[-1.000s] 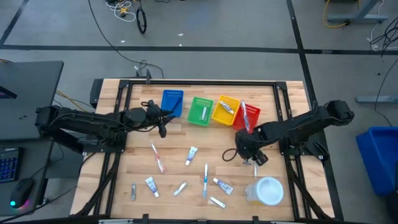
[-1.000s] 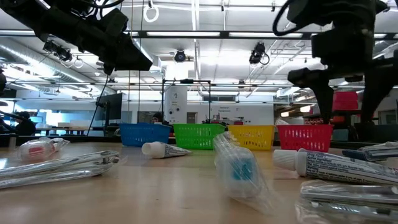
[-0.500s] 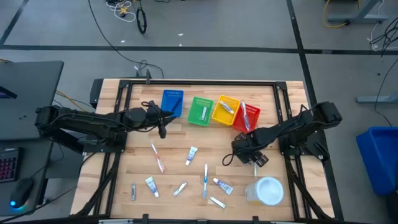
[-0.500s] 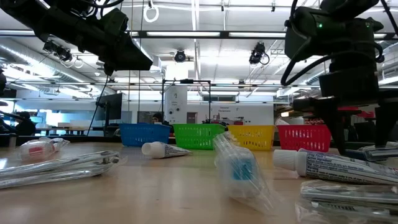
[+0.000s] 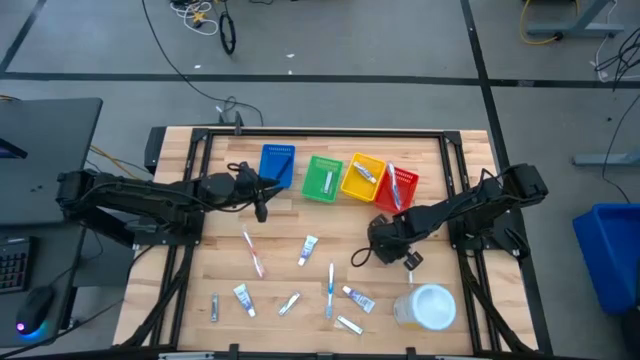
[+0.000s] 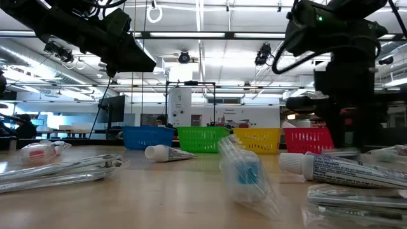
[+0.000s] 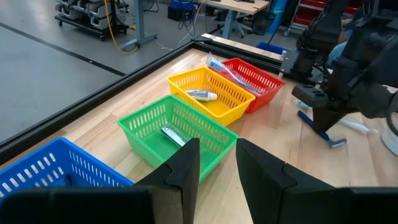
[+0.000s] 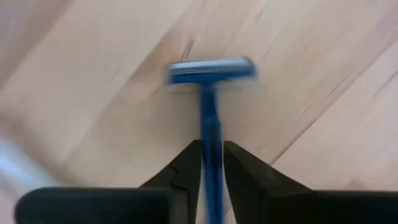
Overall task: Pick & Place Travel size toiletries
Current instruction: Put the blue razor into the blue bin
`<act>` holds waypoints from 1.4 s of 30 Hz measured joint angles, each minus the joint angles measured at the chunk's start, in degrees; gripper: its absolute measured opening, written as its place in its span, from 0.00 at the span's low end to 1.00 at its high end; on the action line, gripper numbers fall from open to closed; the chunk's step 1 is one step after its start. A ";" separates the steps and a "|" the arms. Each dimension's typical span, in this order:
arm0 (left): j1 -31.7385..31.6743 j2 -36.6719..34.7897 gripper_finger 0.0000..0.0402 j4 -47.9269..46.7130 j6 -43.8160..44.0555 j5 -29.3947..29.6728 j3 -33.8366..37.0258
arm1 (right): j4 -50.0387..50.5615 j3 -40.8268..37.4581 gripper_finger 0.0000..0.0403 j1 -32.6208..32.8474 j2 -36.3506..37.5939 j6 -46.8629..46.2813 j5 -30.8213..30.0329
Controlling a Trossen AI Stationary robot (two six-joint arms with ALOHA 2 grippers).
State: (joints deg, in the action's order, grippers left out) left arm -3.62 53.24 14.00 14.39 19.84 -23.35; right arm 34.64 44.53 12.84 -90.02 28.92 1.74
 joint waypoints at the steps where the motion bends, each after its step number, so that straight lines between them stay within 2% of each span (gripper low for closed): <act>1: -0.02 -0.01 0.28 0.00 0.00 0.00 0.00 | -1.56 -0.01 0.16 0.00 0.00 -0.50 0.02; 11: 0.00 -0.01 0.28 0.02 0.00 0.00 0.00 | -17.97 1.44 0.08 -0.77 0.05 -11.83 -0.69; 17: -0.02 0.01 0.28 0.02 1.31 -0.50 0.00 | -32.43 2.75 0.08 -2.35 0.17 -13.43 -9.93; 20: 0.00 0.01 0.28 0.02 1.31 -2.39 0.00 | -43.40 2.75 0.08 -4.41 0.17 -16.64 -12.33; 23: 0.00 0.01 0.28 0.02 1.31 -5.22 0.00 | -53.39 2.80 0.08 -6.81 0.21 -25.17 -13.68; 27: 0.00 0.01 0.28 0.03 0.83 -9.17 0.00 | -61.89 2.80 0.08 -9.26 0.22 -32.71 -13.75; 31: 0.44 0.35 0.28 0.48 -0.61 -10.67 0.00 | -69.28 2.80 0.08 -10.64 0.11 -35.03 -13.65; 37: 2.37 4.14 0.28 8.41 -4.31 -10.96 0.00 | -76.04 2.82 0.07 -10.91 0.07 -34.25 -13.69; 42: 2.43 9.68 0.31 18.55 -4.33 -15.44 0.00 | -80.10 2.86 0.07 -10.88 -1.51 -34.13 -13.66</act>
State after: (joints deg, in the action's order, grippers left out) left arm -1.19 62.92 32.55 10.07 4.40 -23.35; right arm -45.46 47.40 1.96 -91.53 -5.21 -11.91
